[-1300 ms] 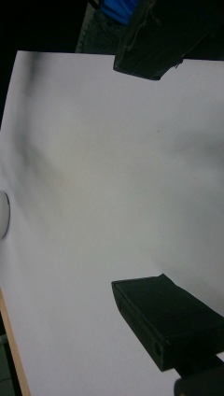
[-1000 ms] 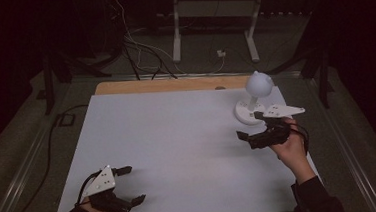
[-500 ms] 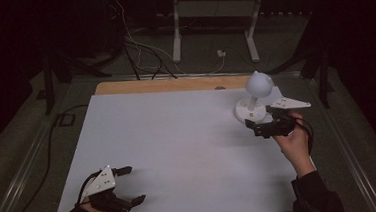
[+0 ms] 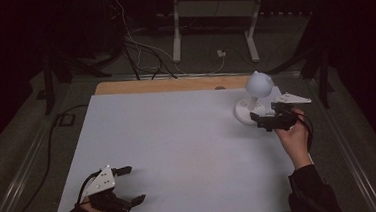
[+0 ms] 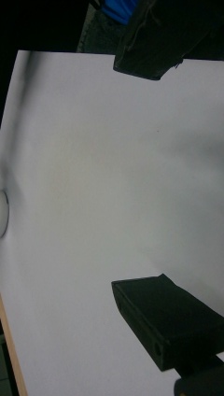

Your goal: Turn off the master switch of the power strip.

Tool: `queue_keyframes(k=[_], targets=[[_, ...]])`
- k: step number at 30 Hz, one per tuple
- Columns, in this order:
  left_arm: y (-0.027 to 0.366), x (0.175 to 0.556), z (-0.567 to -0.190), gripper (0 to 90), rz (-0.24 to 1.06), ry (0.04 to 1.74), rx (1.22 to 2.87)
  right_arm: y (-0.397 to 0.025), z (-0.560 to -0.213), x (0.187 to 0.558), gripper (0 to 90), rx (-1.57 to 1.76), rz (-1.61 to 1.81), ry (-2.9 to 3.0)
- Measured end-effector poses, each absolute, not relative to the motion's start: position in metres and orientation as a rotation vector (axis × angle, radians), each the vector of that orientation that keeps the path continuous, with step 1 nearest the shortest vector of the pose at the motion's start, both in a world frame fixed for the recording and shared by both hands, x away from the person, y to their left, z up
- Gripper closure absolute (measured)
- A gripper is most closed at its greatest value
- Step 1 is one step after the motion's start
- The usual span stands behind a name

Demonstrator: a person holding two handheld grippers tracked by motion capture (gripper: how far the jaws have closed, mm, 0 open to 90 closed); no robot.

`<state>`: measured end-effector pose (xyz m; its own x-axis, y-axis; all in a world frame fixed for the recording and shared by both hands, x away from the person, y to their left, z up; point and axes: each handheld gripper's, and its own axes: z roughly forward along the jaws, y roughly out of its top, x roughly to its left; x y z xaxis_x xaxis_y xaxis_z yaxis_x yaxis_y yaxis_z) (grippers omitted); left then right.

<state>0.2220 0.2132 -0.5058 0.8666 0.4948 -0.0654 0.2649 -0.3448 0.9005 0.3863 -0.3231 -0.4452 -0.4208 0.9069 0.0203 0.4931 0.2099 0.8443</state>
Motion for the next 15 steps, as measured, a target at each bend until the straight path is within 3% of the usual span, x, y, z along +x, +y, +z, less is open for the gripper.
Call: queue_keyframes(k=[15], targets=[[0.213, 0.222, -0.506, 0.3, 0.258, 0.558, 1.945, -0.326, -0.459, 0.401, 15.6, 1.403, 1.041, 1.919]])
